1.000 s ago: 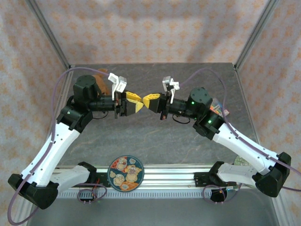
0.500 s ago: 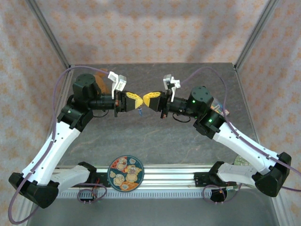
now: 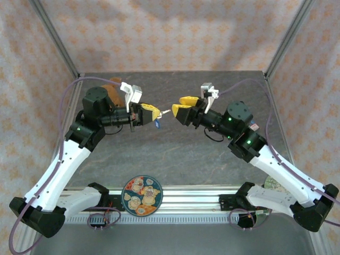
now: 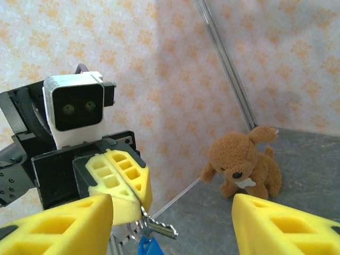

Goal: Remove the keys from the keyring

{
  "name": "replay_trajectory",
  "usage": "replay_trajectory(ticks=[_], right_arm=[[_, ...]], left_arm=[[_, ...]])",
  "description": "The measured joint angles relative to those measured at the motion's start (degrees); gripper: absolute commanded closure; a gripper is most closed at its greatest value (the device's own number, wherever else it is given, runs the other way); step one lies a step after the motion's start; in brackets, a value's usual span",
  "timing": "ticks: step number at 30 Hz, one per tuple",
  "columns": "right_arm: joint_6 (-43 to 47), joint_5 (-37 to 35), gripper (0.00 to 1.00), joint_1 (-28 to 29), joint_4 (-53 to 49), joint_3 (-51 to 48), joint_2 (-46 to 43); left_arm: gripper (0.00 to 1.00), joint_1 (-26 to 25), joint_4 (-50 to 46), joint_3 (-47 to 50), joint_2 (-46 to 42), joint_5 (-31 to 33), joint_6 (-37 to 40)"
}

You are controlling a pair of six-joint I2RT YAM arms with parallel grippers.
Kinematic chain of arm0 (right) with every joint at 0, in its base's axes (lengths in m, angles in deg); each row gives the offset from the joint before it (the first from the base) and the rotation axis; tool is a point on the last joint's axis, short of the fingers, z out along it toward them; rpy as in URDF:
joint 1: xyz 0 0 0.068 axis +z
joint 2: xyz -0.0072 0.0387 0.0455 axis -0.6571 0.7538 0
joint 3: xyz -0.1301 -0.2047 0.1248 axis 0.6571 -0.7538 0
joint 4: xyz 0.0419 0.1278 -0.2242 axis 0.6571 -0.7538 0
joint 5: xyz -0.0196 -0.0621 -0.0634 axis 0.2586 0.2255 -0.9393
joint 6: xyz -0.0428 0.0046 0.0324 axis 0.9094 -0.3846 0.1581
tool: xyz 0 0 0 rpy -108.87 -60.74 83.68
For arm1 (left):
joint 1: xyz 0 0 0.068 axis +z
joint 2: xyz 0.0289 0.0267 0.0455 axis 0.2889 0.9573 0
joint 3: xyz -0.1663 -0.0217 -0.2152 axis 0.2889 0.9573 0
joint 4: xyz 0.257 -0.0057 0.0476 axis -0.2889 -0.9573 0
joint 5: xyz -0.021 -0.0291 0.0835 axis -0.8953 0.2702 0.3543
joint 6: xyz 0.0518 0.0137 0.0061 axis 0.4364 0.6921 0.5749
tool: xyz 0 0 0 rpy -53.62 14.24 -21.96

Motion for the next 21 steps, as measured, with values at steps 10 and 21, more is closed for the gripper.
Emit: replay_trajectory(ticks=[10,21], right_arm=[[-7.8,5.7,0.46,0.0,11.8,-5.0,6.0],[-11.3,8.6,0.7,1.5,19.7,-5.0,8.9]], left_arm=[[1.0,0.0,3.0,1.1,-1.3,2.1,-2.4],[1.0,0.0,4.7,2.1,-1.7,2.2,-3.4]])
